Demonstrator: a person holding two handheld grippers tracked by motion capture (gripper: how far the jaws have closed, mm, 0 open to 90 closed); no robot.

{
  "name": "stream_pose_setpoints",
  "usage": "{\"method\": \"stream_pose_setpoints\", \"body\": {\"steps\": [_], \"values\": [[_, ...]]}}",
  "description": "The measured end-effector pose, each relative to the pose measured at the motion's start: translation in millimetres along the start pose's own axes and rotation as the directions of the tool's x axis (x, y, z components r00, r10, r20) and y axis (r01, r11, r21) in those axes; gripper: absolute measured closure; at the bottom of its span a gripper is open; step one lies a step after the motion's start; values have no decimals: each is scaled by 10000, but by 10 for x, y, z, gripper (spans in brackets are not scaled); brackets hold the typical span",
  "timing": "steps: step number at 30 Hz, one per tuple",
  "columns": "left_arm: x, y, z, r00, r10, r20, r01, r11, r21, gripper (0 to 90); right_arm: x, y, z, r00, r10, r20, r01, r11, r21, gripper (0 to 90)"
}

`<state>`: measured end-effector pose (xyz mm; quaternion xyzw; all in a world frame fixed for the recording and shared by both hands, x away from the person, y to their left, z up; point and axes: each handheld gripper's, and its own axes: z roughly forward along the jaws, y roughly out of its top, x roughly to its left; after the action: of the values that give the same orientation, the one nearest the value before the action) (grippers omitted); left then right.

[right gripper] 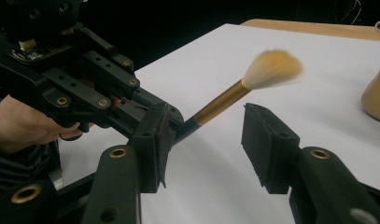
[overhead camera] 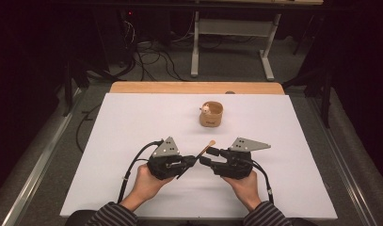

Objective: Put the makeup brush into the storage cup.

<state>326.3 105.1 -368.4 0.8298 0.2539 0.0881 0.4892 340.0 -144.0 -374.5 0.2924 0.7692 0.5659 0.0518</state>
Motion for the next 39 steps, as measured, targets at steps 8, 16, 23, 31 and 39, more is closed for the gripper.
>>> {"method": "stream_pose_setpoints", "body": {"steps": [8, 16, 23, 31, 39], "values": [[-14, 1, 15, 10000, 40, 35, -40, 10000, -29, 830, -8, 6, 45, 9994, 286, -191, -287, 9996, -68, 556], [-28, 3, 28, 9999, 81, 59, -81, 10000, -45, 830, -19, 12, 68, 9981, 512, -355, -518, 9985, -161, 587], [-37, 1, 30, 9999, 102, 55, -102, 9999, -66, 830, -17, 11, 72, 9977, 552, -397, -559, 9983, -173, 623], [-41, -2, 37, 9999, 92, 45, -92, 10000, -35, 830, -22, 12, 72, 9970, 599, -484, -611, 9978, -243, 661], [-44, -2, 36, 9999, 112, 32, -112, 9999, -44, 830, -27, 13, 75, 9960, 672, -591, -691, 9972, -297, 699]]}}
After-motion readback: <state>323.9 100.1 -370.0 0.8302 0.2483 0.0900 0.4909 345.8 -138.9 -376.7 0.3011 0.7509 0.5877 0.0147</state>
